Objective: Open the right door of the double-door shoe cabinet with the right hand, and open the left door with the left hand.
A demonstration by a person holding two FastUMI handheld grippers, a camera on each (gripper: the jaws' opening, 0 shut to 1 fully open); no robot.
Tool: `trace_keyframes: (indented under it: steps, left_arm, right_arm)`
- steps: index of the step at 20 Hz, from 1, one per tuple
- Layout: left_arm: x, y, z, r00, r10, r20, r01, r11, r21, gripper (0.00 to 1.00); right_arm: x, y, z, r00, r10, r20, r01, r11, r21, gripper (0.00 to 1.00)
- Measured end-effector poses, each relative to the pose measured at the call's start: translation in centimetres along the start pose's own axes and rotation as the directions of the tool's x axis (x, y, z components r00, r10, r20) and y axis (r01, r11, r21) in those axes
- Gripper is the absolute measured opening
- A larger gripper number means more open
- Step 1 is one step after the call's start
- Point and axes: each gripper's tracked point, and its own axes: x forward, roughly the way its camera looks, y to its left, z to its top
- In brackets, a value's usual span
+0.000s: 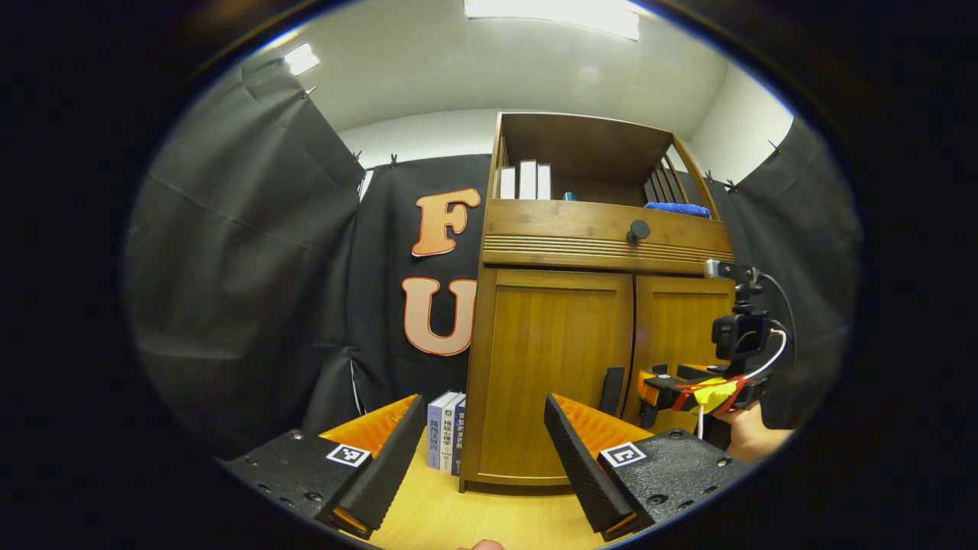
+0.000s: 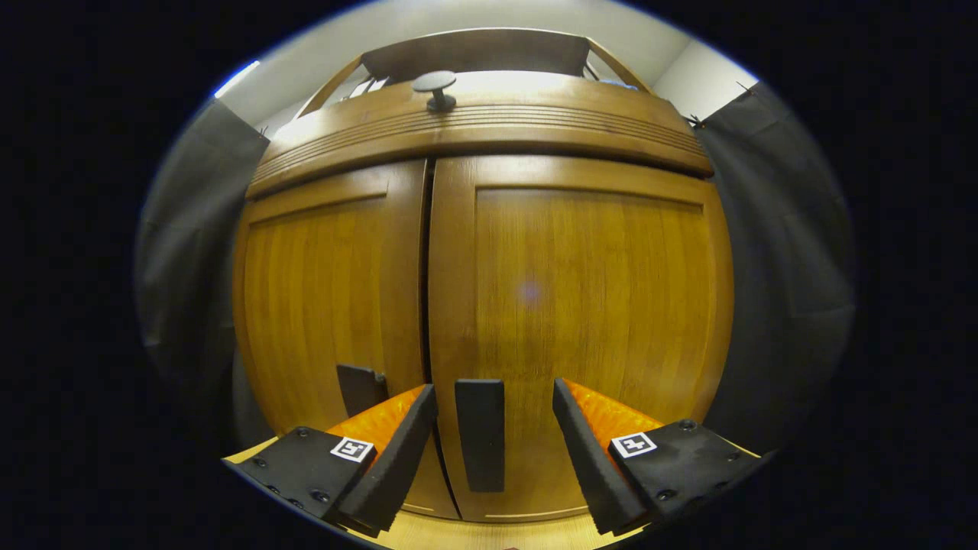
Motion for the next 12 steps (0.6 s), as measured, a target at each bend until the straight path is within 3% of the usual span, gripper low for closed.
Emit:
trace_keyframes:
  steps: [3,4,6,8,11,12]
  left_arm:
    - [0.0,0.1,-0.2,1.0,0.003,-0.005,-0.003,1.0,-0.004,0.91]
    - [0.1,0.0,-0.1,1.0,0.002,-0.004,-0.002,1.0,-0.005,0.95]
    - [0.2,0.1,-0.1,1.0,0.005,-0.001,-0.005,1.0,0.0,0.98]
    - [0.4,0.0,0.0,1.0,0.005,0.001,-0.005,1.0,0.007,0.98]
    - [0.5,-0.2,-0.1,1.0,0.004,0.003,-0.004,1.0,0.002,0.95]
    - [0.5,-0.3,-0.1,1.0,0.002,-0.001,-0.002,1.0,-0.002,0.95]
  right_arm:
    - [0.8,-0.8,-1.1,0.999,-0.023,-0.027,0.024,0.999,0.027,0.98]
    - [1.0,-0.8,-1.3,0.999,-0.031,-0.032,0.032,0.999,0.026,0.98]
    - [1.1,-0.1,-0.8,1.0,-0.007,-0.028,0.008,0.999,0.035,0.94]
    - [1.2,0.2,-0.3,1.0,0.013,-0.01,-0.013,1.0,0.013,1.0]
    - [1.1,0.7,0.1,1.0,0.024,-0.013,-0.024,1.0,-0.003,0.86]
    - [1.3,0.8,0.3,0.999,0.032,-0.013,-0.032,0.999,-0.007,0.86]
